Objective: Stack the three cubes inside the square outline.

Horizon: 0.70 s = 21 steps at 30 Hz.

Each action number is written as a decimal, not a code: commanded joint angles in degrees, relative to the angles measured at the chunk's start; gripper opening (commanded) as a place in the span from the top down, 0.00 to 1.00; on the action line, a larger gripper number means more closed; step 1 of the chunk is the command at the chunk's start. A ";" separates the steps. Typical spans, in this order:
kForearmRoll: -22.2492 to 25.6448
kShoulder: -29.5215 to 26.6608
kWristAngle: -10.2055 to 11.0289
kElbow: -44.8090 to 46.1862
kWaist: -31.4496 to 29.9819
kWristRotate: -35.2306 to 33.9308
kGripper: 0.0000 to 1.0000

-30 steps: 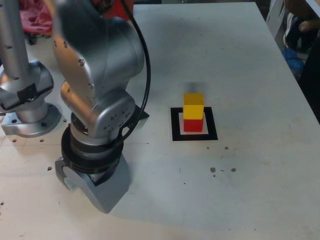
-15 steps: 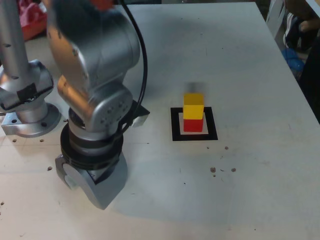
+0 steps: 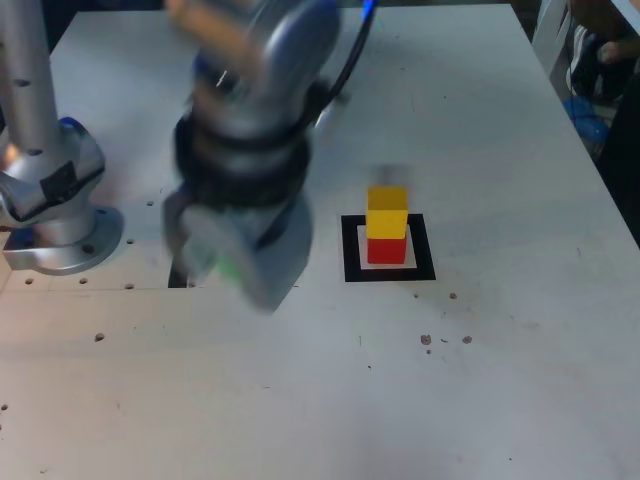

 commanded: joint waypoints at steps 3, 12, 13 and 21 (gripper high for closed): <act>5.81 0.81 0.37 -9.86 6.12 2.14 0.96; 7.18 4.19 1.83 -17.43 19.71 1.63 0.96; 7.22 4.63 1.86 -17.99 20.58 1.15 0.96; 7.27 7.81 1.73 -18.97 24.85 0.43 0.96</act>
